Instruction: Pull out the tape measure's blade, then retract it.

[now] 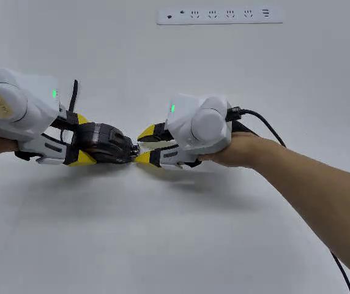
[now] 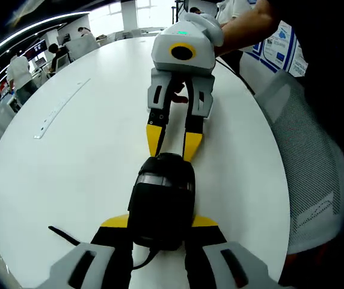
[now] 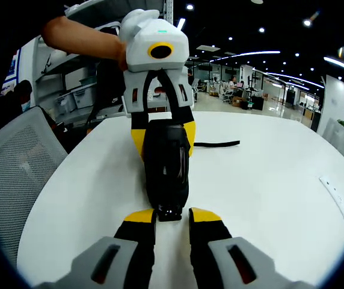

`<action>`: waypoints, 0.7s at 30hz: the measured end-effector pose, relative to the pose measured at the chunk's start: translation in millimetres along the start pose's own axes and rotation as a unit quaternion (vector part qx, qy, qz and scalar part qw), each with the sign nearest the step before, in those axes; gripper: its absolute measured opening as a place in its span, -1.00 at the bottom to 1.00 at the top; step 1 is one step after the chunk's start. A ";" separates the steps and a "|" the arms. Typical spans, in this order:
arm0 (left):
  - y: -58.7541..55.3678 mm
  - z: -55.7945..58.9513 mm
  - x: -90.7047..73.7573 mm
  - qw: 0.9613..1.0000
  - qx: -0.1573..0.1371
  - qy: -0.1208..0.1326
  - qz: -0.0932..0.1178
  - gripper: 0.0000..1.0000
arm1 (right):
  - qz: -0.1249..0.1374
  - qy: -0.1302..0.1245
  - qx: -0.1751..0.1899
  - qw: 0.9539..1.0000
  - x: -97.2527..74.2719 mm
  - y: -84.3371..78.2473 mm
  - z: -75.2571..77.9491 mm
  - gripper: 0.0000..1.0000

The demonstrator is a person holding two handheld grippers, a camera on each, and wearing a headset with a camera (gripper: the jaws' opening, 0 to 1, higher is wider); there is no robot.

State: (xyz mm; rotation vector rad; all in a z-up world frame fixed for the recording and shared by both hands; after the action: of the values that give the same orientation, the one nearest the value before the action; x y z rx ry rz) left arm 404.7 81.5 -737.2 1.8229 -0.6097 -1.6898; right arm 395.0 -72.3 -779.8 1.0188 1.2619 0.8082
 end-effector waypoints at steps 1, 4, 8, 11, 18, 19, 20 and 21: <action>-0.2 -0.1 0.0 1.000 0.000 0.000 0.000 -0.41 | -0.003 0.004 -0.002 1.000 1.4 -0.4 -0.6 -0.58; -0.8 -0.5 -0.2 1.000 -0.003 0.002 0.003 -0.41 | -0.011 0.013 -0.009 1.000 5.4 -1.4 -2.4 -0.65; -1.2 -0.5 -0.4 1.000 -0.006 0.004 0.006 -0.41 | -0.011 0.011 -0.017 1.000 4.1 -1.7 -1.2 -0.70; -1.3 -0.6 -0.5 1.000 -0.007 0.004 0.006 -0.40 | -0.010 0.013 -0.028 0.999 3.5 -1.7 -0.5 -0.71; -1.6 0.3 -0.9 1.000 -0.012 0.005 0.005 -0.41 | -0.013 0.012 -0.034 0.999 2.8 -1.2 -0.5 -0.75; -1.6 0.4 -1.0 1.000 -0.013 0.005 0.005 -0.41 | -0.014 0.011 -0.035 0.999 2.5 -1.1 -0.4 -0.76; -1.4 0.7 -1.1 1.000 -0.013 0.005 0.005 -0.41 | -0.014 0.012 -0.036 0.999 2.5 -1.0 -0.4 -0.76; -1.4 0.8 -1.1 1.000 -0.014 0.006 0.006 -0.41 | -0.014 0.012 -0.036 0.999 2.4 -1.1 -0.3 -0.76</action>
State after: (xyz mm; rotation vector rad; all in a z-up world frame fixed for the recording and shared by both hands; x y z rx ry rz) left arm 403.7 83.3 -737.3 1.8052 -0.5875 -1.6716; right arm 395.0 -70.5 -781.7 0.9339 1.2564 0.8398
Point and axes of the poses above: the centre of the closed fingertips' face, and the gripper's own axes: x roughly forward along the fingers, z roughly to its right, y roughly out of its top, the point moved 8 cm from there along -x, roughly backward along the fingers, and after that the axes turned 11 degrees about z, right-handed, at the moved point
